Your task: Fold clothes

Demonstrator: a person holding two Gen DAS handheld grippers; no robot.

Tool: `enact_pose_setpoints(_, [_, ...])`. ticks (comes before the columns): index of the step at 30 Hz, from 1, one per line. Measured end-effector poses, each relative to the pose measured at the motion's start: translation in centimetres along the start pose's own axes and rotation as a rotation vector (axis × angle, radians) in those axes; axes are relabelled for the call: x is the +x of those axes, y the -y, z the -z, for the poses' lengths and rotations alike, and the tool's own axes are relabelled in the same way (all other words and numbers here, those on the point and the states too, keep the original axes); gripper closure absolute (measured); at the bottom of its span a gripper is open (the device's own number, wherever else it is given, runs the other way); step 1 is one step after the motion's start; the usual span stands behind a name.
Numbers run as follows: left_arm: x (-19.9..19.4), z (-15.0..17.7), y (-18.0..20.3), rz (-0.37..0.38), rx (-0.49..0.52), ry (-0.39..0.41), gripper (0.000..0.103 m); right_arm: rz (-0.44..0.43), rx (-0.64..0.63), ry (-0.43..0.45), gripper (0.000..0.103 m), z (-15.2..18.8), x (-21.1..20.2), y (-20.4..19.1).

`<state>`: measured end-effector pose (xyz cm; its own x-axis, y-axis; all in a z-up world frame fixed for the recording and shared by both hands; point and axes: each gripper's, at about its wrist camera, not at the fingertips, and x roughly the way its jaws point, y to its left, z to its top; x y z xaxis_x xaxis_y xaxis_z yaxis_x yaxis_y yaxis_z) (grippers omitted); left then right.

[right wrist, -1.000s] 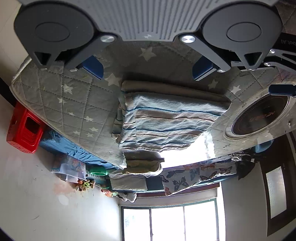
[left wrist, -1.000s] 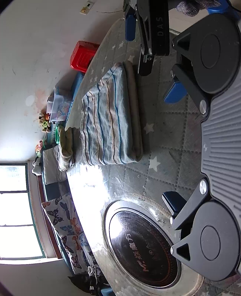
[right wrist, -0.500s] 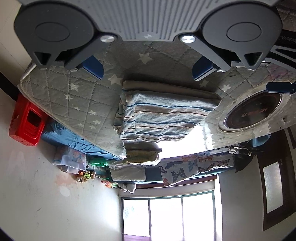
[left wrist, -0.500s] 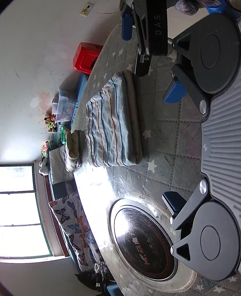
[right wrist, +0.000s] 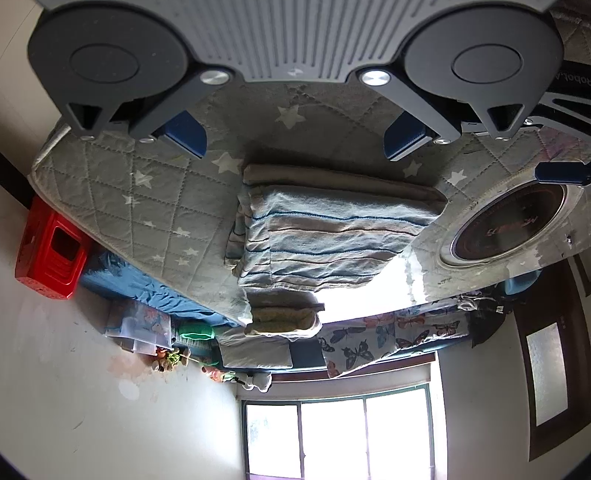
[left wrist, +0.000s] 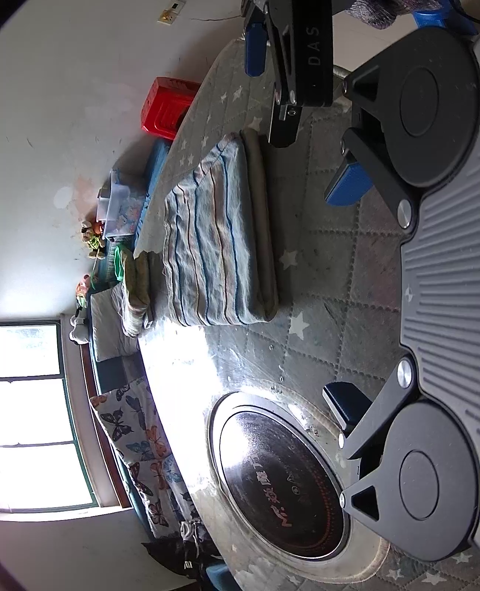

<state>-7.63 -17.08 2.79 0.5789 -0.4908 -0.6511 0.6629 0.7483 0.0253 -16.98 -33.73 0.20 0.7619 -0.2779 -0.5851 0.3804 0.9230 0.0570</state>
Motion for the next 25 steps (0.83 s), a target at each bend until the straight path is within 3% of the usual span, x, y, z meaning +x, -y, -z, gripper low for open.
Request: enact_pose_setpoints(25, [4.7,-2.9,-1.5,0.016,-0.021,-0.069,0.0,-0.004,0.003,-0.065,0.0,-2.7,5.6,0.4])
